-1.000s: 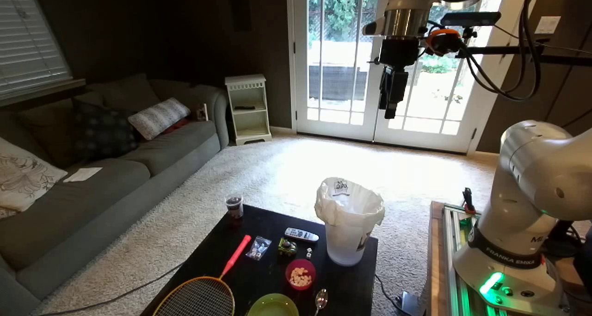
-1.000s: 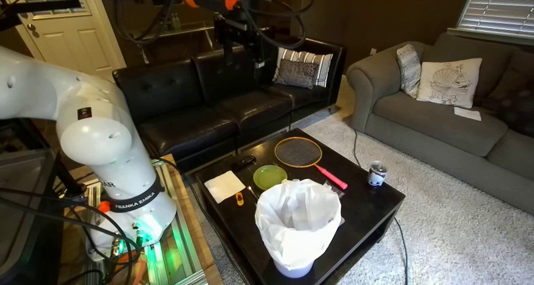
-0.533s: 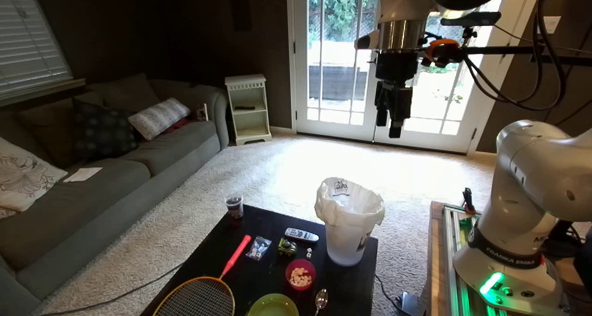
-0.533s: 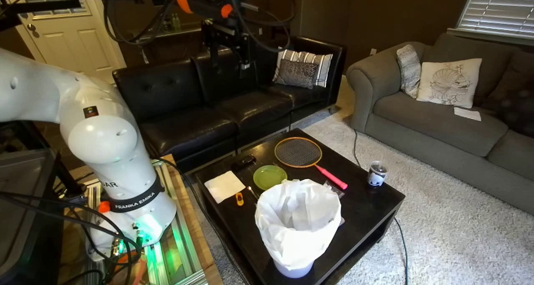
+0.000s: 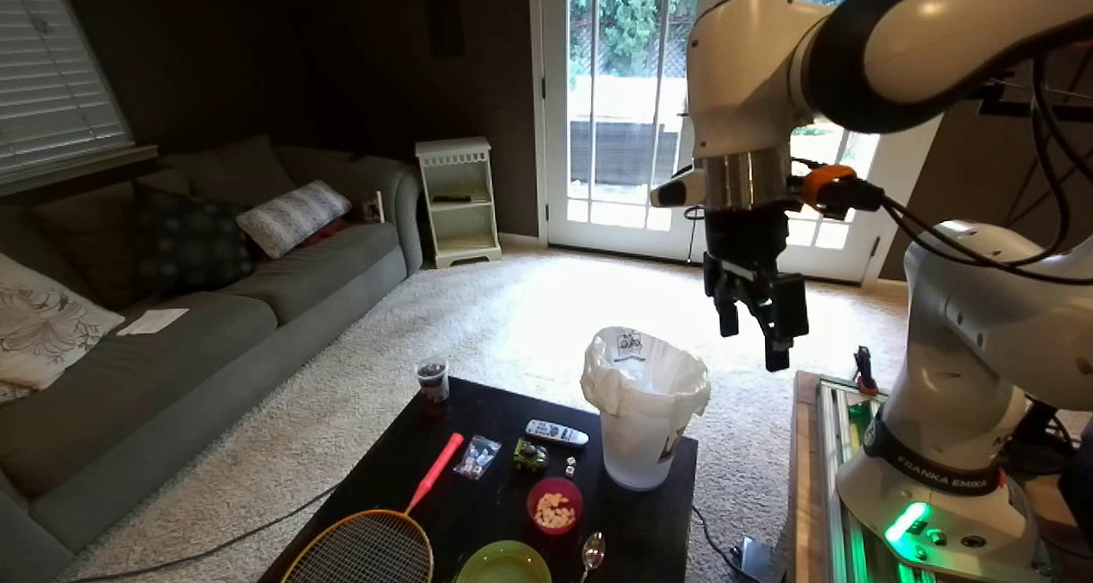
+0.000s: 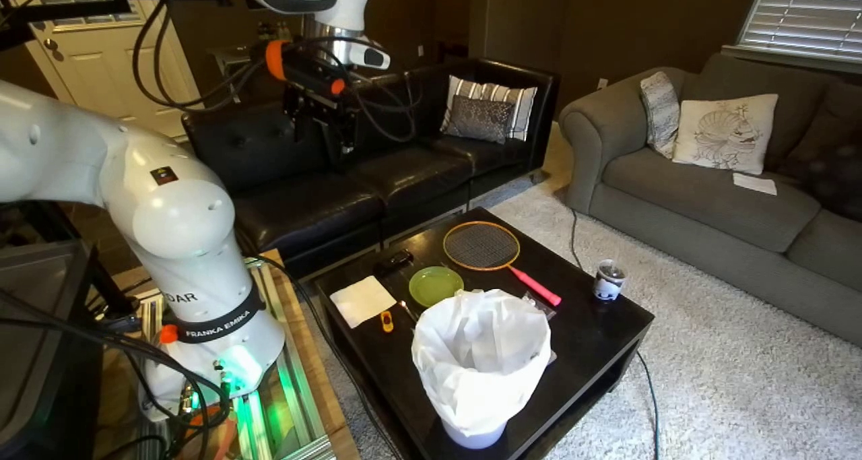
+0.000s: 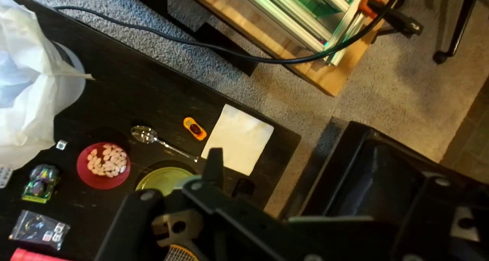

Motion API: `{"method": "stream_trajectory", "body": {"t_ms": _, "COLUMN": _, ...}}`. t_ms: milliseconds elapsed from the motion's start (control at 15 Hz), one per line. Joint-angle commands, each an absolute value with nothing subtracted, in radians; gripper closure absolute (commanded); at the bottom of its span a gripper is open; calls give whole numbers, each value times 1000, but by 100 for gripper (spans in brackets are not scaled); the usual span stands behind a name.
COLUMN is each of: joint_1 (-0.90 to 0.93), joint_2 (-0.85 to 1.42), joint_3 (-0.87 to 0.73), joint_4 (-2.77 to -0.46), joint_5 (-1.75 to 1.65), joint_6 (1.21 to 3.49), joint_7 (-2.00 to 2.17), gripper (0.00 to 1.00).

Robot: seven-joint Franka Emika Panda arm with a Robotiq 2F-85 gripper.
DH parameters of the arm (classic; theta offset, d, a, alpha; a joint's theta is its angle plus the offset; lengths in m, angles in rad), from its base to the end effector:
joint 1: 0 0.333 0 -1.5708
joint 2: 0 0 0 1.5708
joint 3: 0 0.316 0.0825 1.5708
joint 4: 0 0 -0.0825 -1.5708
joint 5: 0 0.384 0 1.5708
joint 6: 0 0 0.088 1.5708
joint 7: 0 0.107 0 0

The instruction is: Turn the yellow object to the left

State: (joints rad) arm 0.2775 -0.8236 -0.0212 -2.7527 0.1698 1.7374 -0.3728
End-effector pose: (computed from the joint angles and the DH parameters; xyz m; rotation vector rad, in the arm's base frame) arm 0.2661 0.0860 0.4305 -2.8114 -0.8589 0.2684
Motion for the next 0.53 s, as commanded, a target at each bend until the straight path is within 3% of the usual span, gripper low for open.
{"method": "stream_trajectory", "body": {"t_ms": 0, "joint_1": 255, "joint_2": -749, "joint_3": 53, "joint_4": -2771, "joint_5": 168, "joint_6": 1833, "joint_7": -284, "gripper": 0}}
{"method": "stream_trajectory", "body": {"t_ms": 467, "joint_1": 262, "joint_2": -764, "joint_3": 42, "joint_4": -2767, "joint_5": 171, "joint_6": 1820, "joint_7": -288, "gripper": 0}}
